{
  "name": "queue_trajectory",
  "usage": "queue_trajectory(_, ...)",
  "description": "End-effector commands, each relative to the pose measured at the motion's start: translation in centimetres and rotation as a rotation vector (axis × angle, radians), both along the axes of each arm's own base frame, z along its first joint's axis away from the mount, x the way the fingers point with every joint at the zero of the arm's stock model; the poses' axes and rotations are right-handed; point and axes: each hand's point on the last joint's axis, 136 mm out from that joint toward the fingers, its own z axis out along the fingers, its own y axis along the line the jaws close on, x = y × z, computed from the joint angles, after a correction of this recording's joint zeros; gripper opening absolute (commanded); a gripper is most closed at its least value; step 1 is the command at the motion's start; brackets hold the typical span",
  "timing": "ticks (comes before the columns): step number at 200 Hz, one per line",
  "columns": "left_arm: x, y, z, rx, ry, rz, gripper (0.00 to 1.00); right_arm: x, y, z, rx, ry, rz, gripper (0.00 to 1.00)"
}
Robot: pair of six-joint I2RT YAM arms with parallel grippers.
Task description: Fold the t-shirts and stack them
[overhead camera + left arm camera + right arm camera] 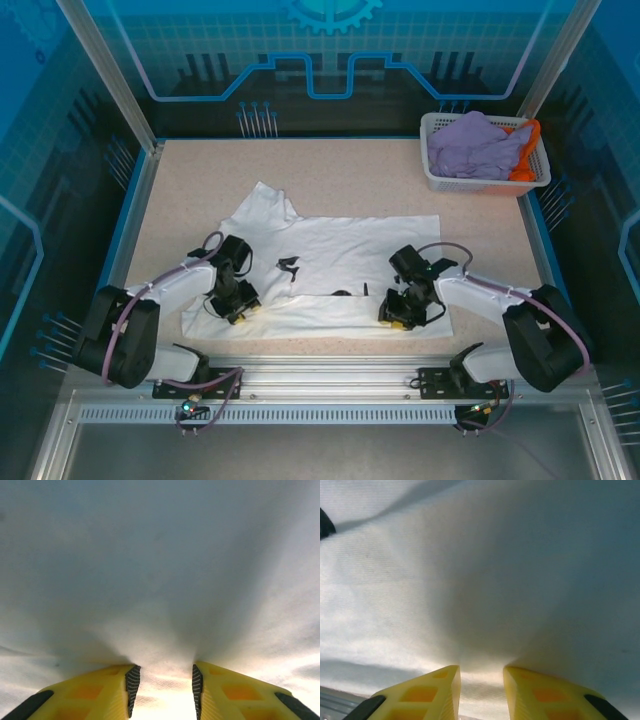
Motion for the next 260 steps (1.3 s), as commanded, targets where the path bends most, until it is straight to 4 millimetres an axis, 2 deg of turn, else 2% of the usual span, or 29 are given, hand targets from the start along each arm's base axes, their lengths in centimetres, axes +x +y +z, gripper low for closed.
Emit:
queue_trajectory(1,-4.8,1.9,-1.1,0.076,0.159,0.002,0.39,-3.5,-1.9,-1.0,-0.080,0.116,-0.021,0.32)
queue_trajectory(20,-4.7,2.1,-0.5,0.083,0.145,0.022,0.41,-3.5,-1.5,-0.5,-0.057,0.111,-0.008,0.35)
queue_trajectory(38,-4.2,2.0,0.4,0.082,0.132,0.016,0.42,-3.1,-1.1,0.3,-0.051,0.105,0.016,0.41)
queue_trajectory(58,-1.4,1.5,2.6,0.078,0.059,-0.023,0.46,-1.6,-0.7,2.6,-0.058,0.032,0.042,0.51)
queue_trajectory(78,4.0,0.9,6.9,0.099,-0.088,-0.085,0.56,1.5,0.0,6.5,-0.030,-0.135,0.057,0.58)
queue_trajectory(93,8.9,0.5,10.2,0.111,-0.213,-0.125,0.65,4.0,0.7,9.4,0.000,-0.271,0.067,0.61)
queue_trajectory(104,12.6,0.4,12.3,0.106,-0.294,-0.141,0.67,5.6,0.6,10.5,-0.008,-0.345,0.063,0.62)
queue_trajectory(106,13.3,0.5,12.4,0.104,-0.303,-0.141,0.68,6.3,0.8,11.3,-0.002,-0.373,0.058,0.62)
queue_trajectory(125,19.5,1.0,14.6,0.061,-0.398,-0.123,0.69,9.8,-1.5,13.0,-0.098,-0.518,-0.040,0.66)
queue_trajectory(137,23.1,1.6,15.1,0.051,-0.446,-0.121,0.71,12.2,-3.3,13.8,-0.152,-0.634,-0.130,0.69)
queue_trajectory(144,25.1,2.1,14.8,0.054,-0.452,-0.118,0.71,13.6,-4.1,14.7,-0.170,-0.708,-0.180,0.70)
queue_trajectory(147,26.1,2.2,14.8,0.053,-0.459,-0.117,0.71,13.8,-4.7,14.1,-0.189,-0.720,-0.194,0.70)
queue_trajectory(159,29.4,2.9,14.1,0.060,-0.461,-0.115,0.70,15.6,-6.0,14.4,-0.236,-0.810,-0.245,0.71)
queue_trajectory(168,31.6,3.2,12.8,0.064,-0.444,-0.121,0.70,16.6,-6.9,14.6,-0.284,-0.856,-0.257,0.71)
queue_trajectory(196,37.2,3.4,9.1,0.104,-0.402,-0.153,0.66,18.6,-8.1,14.0,-0.333,-0.815,-0.228,0.71)
queue_trajectory(198,37.5,3.5,9.0,0.110,-0.401,-0.156,0.66,18.6,-8.2,13.6,-0.335,-0.798,-0.226,0.71)
queue_trajectory(200,37.8,3.6,8.6,0.118,-0.396,-0.157,0.65,19.0,-8.2,14.3,-0.329,-0.805,-0.230,0.71)
queue_trajectory(206,38.6,3.9,8.0,0.141,-0.393,-0.159,0.64,19.3,-8.3,14.3,-0.325,-0.778,-0.231,0.72)
queue_trajectory(219,39.8,4.5,6.3,0.179,-0.385,-0.162,0.62,19.7,-8.8,13.6,-0.319,-0.717,-0.231,0.71)
queue_trajectory(241,40.9,5.4,4.2,0.236,-0.396,-0.160,0.59,20.3,-8.9,13.0,-0.256,-0.727,-0.214,0.70)
queue_trajectory(260,41.4,5.2,2.5,0.226,-0.408,-0.176,0.57,20.8,-8.7,13.2,-0.174,-0.765,-0.220,0.70)
